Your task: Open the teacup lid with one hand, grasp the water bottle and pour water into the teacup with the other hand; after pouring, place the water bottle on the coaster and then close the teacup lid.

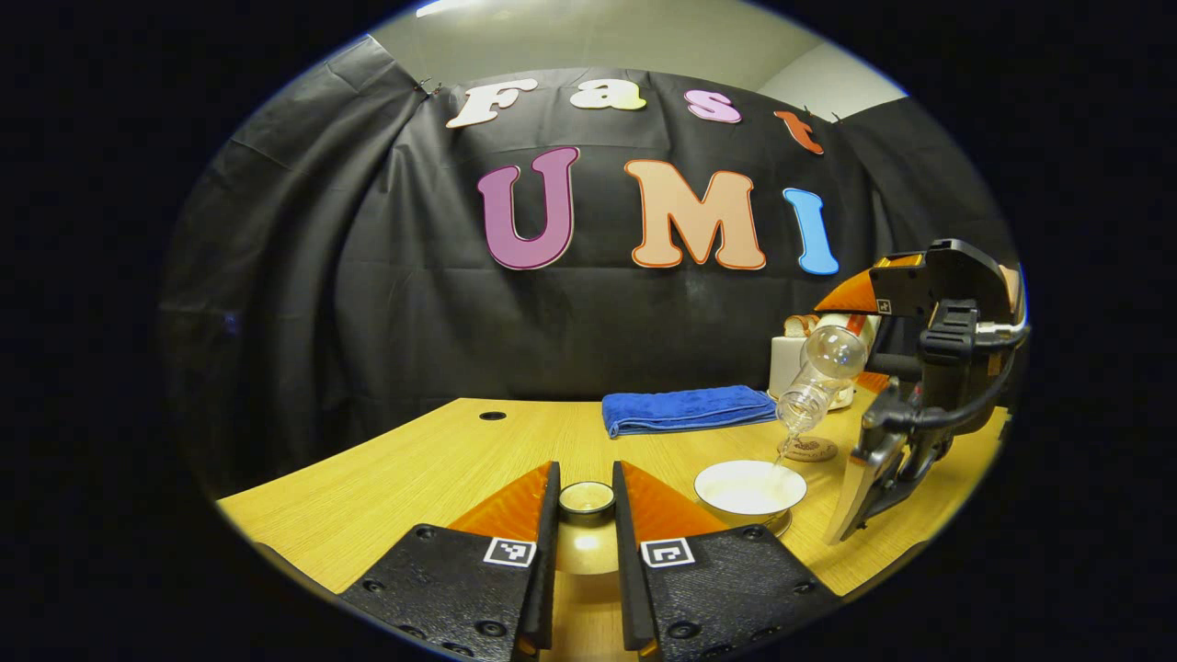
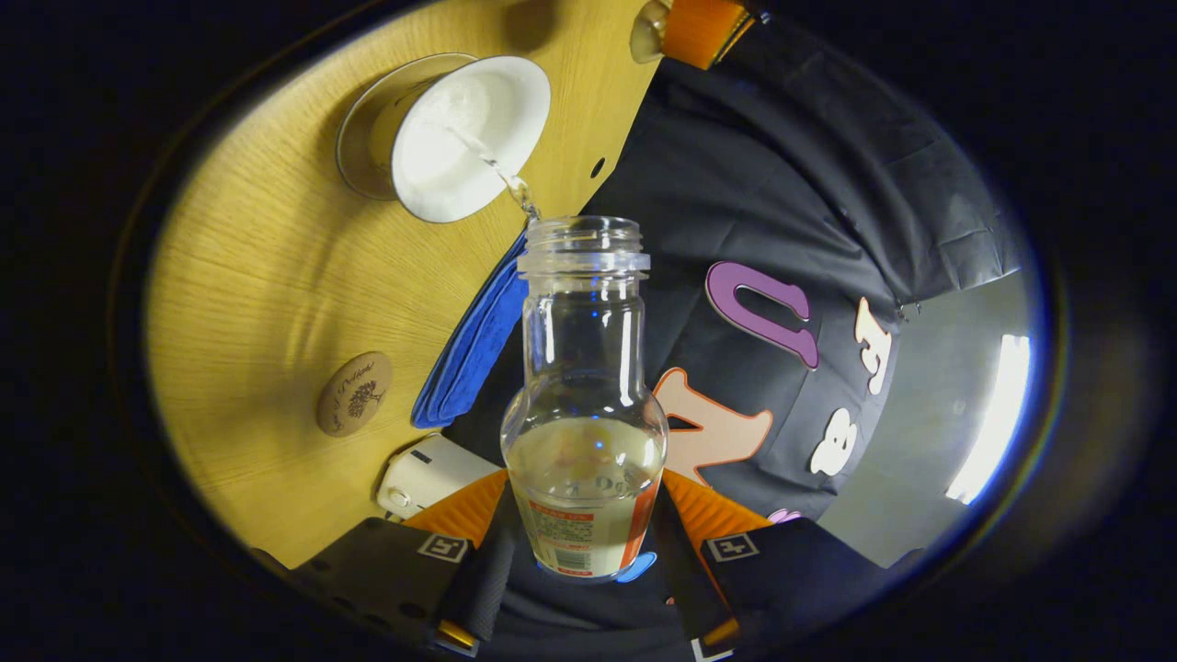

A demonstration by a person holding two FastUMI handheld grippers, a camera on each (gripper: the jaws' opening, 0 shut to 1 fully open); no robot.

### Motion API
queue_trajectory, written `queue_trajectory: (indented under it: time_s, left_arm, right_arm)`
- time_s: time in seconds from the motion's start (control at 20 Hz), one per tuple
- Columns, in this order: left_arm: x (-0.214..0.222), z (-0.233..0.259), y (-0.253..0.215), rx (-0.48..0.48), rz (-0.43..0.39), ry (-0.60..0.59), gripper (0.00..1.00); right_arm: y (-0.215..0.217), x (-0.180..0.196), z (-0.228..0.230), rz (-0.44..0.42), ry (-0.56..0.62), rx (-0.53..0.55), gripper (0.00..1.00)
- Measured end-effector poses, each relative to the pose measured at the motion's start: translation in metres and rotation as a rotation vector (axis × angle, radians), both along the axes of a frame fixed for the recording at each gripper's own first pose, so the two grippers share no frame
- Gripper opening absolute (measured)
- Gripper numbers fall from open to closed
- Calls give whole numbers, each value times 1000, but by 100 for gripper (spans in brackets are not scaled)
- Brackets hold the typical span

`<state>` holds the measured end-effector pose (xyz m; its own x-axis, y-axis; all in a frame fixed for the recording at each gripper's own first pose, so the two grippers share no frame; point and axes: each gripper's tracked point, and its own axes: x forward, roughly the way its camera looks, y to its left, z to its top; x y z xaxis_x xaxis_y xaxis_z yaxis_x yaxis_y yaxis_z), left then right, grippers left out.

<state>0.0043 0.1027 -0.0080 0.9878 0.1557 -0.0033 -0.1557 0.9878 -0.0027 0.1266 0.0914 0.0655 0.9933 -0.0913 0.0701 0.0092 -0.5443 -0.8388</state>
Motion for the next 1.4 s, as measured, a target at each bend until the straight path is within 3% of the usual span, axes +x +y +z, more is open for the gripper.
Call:
queue_trajectory:
  time_s: [0.3, 0.5, 0.8, 1.0, 1.15, 1.4]
  left_arm:
    - [1, 1, -1, 1, 0, -1, 27]
    - [1, 0, -1, 2, -2, -1, 27]
    - [0, 0, -2, 2, -10, -2, 27]
    - [0, 1, -2, 3, -10, -2, 27]
    - [0, 2, -1, 2, -10, -2, 27]
    - [1, 1, -2, 3, -11, -2, 27]
  right_arm:
    - [7, -5, -2, 45, -13, -65, 78]
    - [3, -7, -12, 25, 27, 32, 77]
    - [-21, -18, -65, -80, 152, 455, 80]
    - [-19, -22, -84, -106, 190, 837, 81]
    - [-26, -19, -69, -109, 142, 1105, 77]
    - [-57, -5, -57, -149, 64, 1438, 80]
